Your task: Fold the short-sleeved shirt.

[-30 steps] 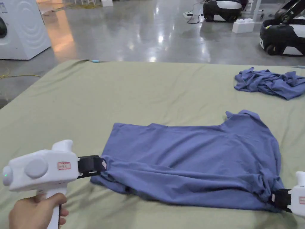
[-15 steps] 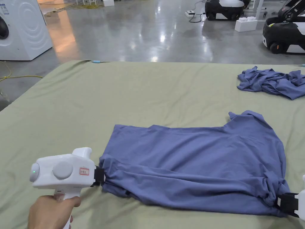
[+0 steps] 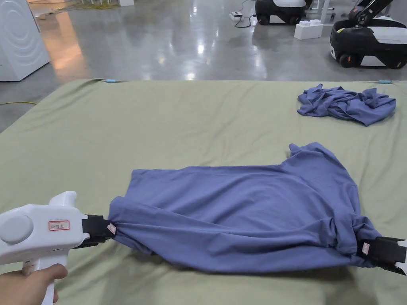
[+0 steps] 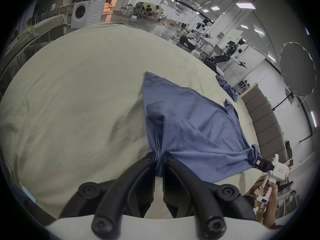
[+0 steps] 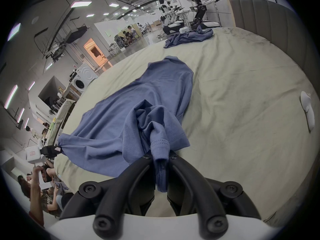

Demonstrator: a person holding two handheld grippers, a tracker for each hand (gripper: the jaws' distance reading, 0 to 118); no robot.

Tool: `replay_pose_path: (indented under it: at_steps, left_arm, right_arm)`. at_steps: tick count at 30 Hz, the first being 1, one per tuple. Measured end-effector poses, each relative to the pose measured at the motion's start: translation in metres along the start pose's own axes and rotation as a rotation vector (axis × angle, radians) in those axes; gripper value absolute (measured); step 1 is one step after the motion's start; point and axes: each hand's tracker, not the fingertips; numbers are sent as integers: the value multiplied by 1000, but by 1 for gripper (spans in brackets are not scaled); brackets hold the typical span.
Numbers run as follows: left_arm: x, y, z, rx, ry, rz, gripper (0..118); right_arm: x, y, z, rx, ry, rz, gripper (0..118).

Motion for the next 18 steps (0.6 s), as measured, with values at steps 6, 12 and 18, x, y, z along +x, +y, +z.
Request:
replay_pose_path:
  at_steps: [6,12,18]
  left_arm:
    - [4,-14,29,16,-36,2,8]
    - [-7,-40,59,15,-66,39,8]
    - [-29,-85,58,-66,-28,67,8]
  right_arm:
    - [-2,-14,26,4,13,-1,13]
    - [10,-37,50,-35,33,-33,12]
    - [26,-73,44,-156,-49,-27,12]
